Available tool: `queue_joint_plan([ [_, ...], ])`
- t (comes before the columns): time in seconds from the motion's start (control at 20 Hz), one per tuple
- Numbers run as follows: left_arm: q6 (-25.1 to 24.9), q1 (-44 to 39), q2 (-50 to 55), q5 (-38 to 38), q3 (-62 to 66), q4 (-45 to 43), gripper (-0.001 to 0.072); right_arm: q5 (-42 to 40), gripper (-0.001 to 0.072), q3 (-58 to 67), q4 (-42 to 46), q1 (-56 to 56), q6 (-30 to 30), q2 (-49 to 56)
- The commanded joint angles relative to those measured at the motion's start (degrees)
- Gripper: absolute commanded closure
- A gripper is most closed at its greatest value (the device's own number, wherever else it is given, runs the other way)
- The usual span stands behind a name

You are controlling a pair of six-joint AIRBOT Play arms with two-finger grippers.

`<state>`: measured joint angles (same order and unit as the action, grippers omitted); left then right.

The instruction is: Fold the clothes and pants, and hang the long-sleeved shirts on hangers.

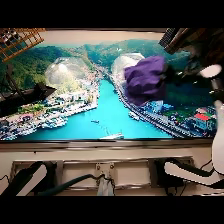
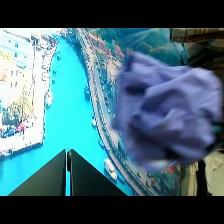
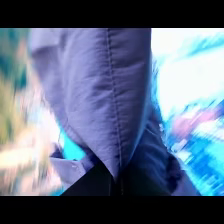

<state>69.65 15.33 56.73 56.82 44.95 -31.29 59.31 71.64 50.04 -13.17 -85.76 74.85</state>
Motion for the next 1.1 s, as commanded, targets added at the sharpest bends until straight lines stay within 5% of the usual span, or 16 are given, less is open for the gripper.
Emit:
queue_joint_plan([
  [0.0,0.0,0.1,0.0,0.0,0.0,0.0,0.0694,0.3,0.0694,10.8,10.1,-6.3,-9.2,-0.9],
  [0.25,0.0,0.1,0.0,0.0,0.0,0.0,0.0694,-4.0,0.0694,16.0,10.3,-14.3,-18.3,3.3],
  [0.55,0.0,0.1,0.0,0.0,0.0,0.0,0.0694,-17.7,0.0694,16.0,-7.9,-18.8,-18.5,10.0],
  [0.7,0.0,0.1,0.0,0.0,0.0,0.0,0.0694,-18.6,0.0695,15.3,-9.4,-18.6,-19.5,10.3],
  [0.9,0.0,0.1,0.0,0.0,0.0,0.0,0.0694,-8.9,0.0696,9.0,5.4,-18.6,-26.2,7.0],
  [1.05,0.0,0.1,0.0,0.0,0.0,0.0,0.0694,-9.2,0.0696,-3.6,18.1,-20.5,-35.1,-2.1],
])
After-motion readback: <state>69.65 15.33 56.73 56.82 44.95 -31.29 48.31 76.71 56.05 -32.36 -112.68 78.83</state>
